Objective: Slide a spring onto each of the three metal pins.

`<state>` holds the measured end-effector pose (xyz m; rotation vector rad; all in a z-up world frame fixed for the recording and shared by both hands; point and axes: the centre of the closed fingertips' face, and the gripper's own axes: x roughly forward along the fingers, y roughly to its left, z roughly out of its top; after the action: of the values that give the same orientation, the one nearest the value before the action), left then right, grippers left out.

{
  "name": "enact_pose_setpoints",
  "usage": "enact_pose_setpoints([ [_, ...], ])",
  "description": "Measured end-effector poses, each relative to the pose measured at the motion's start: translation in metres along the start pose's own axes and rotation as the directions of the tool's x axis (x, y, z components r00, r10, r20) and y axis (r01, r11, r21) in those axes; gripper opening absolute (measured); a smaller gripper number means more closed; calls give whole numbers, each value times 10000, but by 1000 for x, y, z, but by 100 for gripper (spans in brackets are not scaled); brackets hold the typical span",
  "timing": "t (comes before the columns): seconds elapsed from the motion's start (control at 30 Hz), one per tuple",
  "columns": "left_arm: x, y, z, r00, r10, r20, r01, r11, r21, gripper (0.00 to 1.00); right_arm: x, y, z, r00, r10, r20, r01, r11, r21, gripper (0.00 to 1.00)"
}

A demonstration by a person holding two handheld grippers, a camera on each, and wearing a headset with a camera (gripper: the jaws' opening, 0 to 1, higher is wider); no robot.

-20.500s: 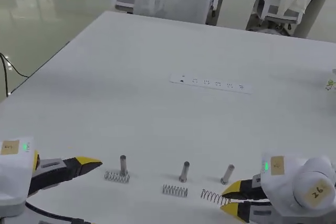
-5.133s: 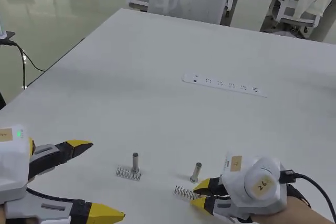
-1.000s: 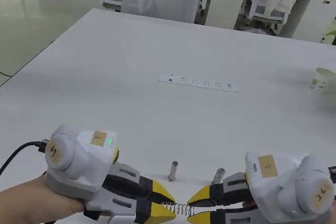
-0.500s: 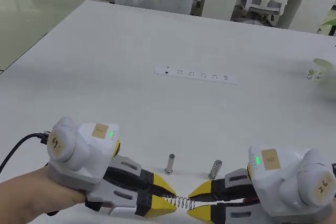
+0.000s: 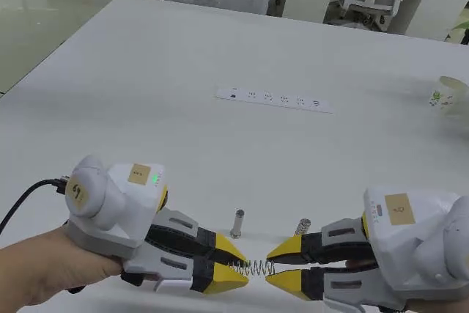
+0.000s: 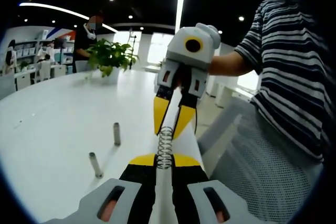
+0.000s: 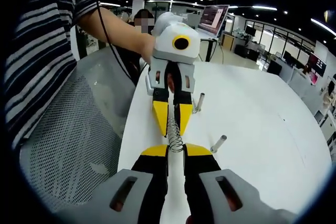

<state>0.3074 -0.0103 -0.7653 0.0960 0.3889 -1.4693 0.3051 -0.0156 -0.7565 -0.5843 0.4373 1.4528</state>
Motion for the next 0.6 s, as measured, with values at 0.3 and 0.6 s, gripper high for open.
enact_pose_setpoints([
  [0.3, 2, -2, -4, 9996, 126, -235, -121, 9996, 238, 2, 0, -1, 19, 9995, 34, 317, -20, 9991, -435, 8],
  [0.6, 1, 2, -5, 9990, 321, -296, -312, 9991, 301, 2, 5, -1, 31, 9985, -49, 541, 95, 9963, -857, 8],
])
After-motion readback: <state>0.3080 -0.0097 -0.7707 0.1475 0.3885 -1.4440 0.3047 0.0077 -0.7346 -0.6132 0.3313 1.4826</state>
